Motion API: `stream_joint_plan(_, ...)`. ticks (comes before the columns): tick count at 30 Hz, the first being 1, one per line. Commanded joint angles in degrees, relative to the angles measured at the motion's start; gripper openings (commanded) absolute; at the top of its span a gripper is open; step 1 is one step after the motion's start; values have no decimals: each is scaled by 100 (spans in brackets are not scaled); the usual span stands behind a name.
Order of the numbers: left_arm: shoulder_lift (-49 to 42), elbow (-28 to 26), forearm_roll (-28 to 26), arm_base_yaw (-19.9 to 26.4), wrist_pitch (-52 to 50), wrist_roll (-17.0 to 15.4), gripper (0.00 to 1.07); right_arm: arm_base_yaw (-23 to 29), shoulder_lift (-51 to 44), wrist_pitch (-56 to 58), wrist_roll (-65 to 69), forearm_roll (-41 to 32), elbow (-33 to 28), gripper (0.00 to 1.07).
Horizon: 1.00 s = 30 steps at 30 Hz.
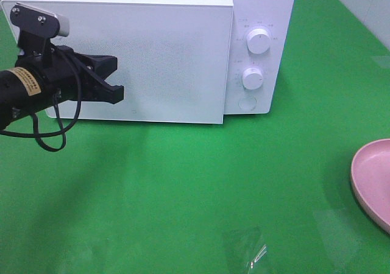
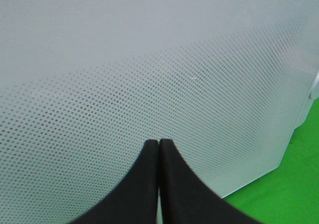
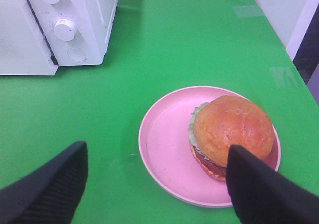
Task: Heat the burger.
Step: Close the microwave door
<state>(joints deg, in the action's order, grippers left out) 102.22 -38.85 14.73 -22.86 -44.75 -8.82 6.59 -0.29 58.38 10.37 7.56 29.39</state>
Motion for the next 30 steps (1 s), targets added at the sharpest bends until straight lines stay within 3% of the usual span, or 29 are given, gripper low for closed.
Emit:
stream_joint_plan(1,74,-149,-155,-126,17,29,0,-23,-138,-52,6,6,0,75)
stream_joint_plan(5,321,-539,-178,-413,281,57,0,-23,-138,-52,6,11,0,75)
stream_joint_plan(30,1083,-1988,-321,-859,963,57,0,-23,-138,-52,0,6,0,75)
